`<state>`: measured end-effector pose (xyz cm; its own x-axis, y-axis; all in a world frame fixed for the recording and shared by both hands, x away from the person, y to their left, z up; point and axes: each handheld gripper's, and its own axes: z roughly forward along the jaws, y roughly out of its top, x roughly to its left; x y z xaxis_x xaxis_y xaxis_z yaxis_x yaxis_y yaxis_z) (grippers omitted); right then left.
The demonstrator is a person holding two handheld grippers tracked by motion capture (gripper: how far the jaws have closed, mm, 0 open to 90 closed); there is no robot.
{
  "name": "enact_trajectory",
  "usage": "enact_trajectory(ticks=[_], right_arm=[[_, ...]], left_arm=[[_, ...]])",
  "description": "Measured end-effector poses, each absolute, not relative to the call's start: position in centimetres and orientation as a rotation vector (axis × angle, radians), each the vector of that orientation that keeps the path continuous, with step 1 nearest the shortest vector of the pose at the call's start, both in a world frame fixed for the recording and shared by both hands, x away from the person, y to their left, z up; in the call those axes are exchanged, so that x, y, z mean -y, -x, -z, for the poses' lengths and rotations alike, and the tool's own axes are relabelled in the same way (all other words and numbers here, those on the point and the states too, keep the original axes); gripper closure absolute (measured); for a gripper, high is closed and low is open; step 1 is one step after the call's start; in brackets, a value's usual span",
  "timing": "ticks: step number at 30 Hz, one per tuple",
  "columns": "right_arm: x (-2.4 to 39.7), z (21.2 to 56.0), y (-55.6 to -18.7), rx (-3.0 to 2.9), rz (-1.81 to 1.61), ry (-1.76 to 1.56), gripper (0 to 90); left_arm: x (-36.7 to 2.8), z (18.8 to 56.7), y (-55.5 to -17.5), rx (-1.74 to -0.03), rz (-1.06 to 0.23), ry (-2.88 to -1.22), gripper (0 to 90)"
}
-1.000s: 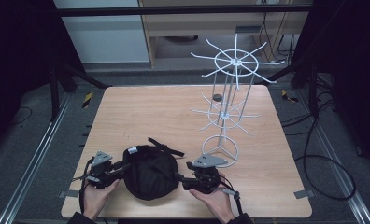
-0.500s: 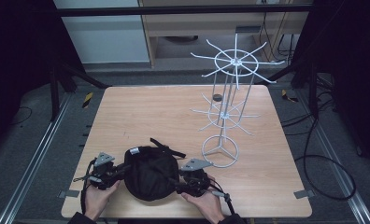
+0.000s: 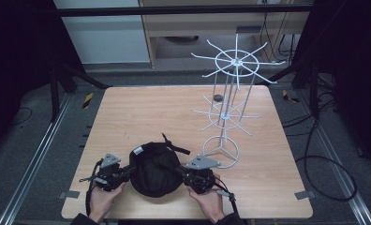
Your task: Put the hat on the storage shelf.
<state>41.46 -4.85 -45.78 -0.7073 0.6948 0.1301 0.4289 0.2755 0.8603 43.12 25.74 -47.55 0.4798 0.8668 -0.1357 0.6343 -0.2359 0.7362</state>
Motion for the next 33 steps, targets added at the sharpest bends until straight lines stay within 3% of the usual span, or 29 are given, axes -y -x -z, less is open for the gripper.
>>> enact_trajectory(ticks=[7, 15, 26, 33], right_arm=[[5.2, 43.8, -40.7, -2.204, -1.506, -0.898, 84.1], [4.6, 44.7, -40.5, -2.261, -1.499, -0.843, 83.9], [4.7, 45.2, -40.4, -2.235, -1.419, -0.895, 83.8], [4.9, 45.3, -40.4, -2.234, -1.414, -0.903, 83.2]], left_arm=[[-23.7, 48.1, -43.9, -1.22, -0.372, -1.983, 75.7], [-23.3, 48.3, -44.8, -1.214, -0.363, -1.956, 77.1], [-25.1, 45.6, -44.0, -1.212, -0.366, -1.838, 63.6], [-23.4, 43.0, -43.3, -1.113, -0.347, -1.795, 56.5]])
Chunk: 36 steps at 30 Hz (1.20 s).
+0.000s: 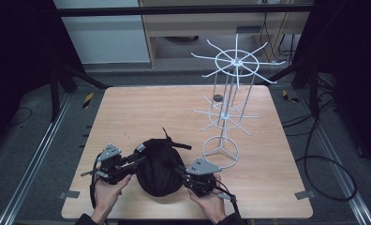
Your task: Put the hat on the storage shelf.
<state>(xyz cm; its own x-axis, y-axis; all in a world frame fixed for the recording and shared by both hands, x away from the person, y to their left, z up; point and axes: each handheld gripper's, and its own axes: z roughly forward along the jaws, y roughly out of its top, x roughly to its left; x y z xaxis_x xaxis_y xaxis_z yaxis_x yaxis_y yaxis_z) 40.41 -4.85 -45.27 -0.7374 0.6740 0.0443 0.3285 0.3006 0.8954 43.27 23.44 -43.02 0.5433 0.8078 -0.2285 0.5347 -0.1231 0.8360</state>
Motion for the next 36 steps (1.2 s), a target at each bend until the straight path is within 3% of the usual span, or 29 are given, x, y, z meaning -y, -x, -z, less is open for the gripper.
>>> enact_trajectory(ticks=[6, 24, 28, 36], right_arm=[[4.7, 45.3, -40.4, -2.246, -1.408, -0.892, 82.3], [4.4, 45.4, -40.2, -2.257, -1.405, -0.855, 81.4], [4.3, 45.5, -40.1, -2.267, -1.399, -0.849, 81.3], [4.0, 45.7, -40.1, -2.285, -1.396, -0.837, 80.9]], left_arm=[[-21.3, 42.0, -43.4, -1.045, -0.358, -1.798, 48.3], [-15.2, 42.2, -45.3, -1.074, -0.323, -1.871, 42.5], [-14.9, 42.6, -45.6, -1.089, -0.313, -1.879, 46.6], [-15.5, 43.4, -45.7, -1.125, -0.276, -1.858, 67.1]])
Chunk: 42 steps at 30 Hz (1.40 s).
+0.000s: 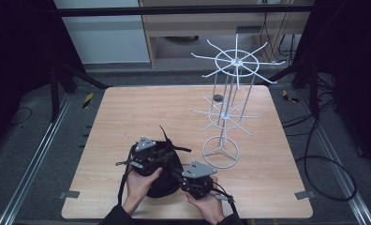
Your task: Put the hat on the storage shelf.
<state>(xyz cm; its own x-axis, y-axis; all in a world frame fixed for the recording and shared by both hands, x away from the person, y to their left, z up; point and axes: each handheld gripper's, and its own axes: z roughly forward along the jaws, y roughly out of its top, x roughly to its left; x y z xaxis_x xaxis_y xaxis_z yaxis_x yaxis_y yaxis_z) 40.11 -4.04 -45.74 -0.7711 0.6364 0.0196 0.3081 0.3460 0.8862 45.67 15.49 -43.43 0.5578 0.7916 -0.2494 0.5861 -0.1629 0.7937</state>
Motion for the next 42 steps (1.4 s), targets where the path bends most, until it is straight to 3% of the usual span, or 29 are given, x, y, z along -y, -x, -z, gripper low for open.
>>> enact_trajectory(ticks=[4, 7, 12, 19, 32, 35, 37, 42], right_arm=[[4.0, 45.6, -40.1, -2.288, -1.417, -0.839, 76.5], [4.3, 45.3, -40.0, -2.296, -1.461, -0.843, 67.1], [6.1, 44.0, -39.5, -2.26, -1.551, -0.83, 58.5], [8.5, 44.0, -40.2, -2.197, -1.571, -0.917, 55.8], [7.8, 44.4, -40.2, -2.235, -1.587, -0.852, 49.5], [7.7, 44.4, -40.1, -2.242, -1.599, -0.839, 50.9], [7.6, 44.6, -40.3, -2.266, -1.617, -0.837, 57.2], [7.0, 45.0, -40.3, -2.319, -1.632, -0.797, 81.1]], left_arm=[[-15.5, 43.6, -45.6, -1.11, -0.259, -1.839, 73.8], [-15.8, 43.3, -45.4, -1.098, -0.255, -1.821, 79.1], [-16.5, 42.6, -45.0, -1.078, -0.262, -1.795, 80.6], [-17.9, 40.4, -44.0, -1.017, -0.288, -1.749, 81.3], [-17.8, 38.0, -42.3, -0.896, -0.296, -1.714, 81.6], [-17.5, 38.0, -42.2, -0.876, -0.286, -1.714, 81.6], [-17.4, 38.0, -42.1, -0.865, -0.283, -1.717, 81.7], [-17.2, 38.0, -42.1, -0.845, -0.267, -1.724, 81.7]])
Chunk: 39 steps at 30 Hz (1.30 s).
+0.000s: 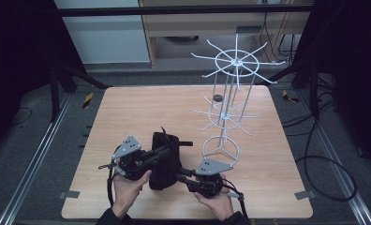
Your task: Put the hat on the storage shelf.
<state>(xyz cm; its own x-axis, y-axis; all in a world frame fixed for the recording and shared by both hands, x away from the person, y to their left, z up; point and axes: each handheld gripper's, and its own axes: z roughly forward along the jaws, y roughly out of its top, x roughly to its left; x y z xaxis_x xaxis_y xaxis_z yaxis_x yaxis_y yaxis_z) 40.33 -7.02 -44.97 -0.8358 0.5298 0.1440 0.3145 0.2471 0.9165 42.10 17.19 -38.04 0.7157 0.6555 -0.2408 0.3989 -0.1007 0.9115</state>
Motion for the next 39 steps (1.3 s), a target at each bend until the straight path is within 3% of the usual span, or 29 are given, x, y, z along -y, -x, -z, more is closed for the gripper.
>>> enact_trajectory(ticks=[3, 13, 22, 27, 31, 39], right_arm=[[7.0, 44.9, -40.3, -2.323, -1.615, -0.801, 89.5], [7.8, 42.8, -39.7, -2.22, -1.486, -0.74, 90.0], [6.0, 42.4, -39.5, -2.277, -1.494, -0.684, 89.6], [4.2, 42.7, -39.5, -2.314, -1.561, -0.668, 87.3], [3.5, 42.6, -39.8, -2.306, -1.638, -0.687, 79.4], [5.8, 43.1, -40.0, -2.234, -1.629, -0.768, 69.8]], left_arm=[[-17.2, 38.1, -42.1, -0.839, -0.264, -1.725, 81.7], [-18.4, 37.7, -41.7, -0.802, -0.312, -1.721, 80.6], [-21.5, 39.4, -40.8, -0.841, -0.343, -1.762, 79.7], [-23.8, 40.6, -40.6, -0.901, -0.367, -1.775, 80.0], [-25.5, 41.5, -40.7, -0.952, -0.372, -1.775, 80.1], [-27.9, 42.6, -41.3, -1.045, -0.459, -1.79, 80.1]])
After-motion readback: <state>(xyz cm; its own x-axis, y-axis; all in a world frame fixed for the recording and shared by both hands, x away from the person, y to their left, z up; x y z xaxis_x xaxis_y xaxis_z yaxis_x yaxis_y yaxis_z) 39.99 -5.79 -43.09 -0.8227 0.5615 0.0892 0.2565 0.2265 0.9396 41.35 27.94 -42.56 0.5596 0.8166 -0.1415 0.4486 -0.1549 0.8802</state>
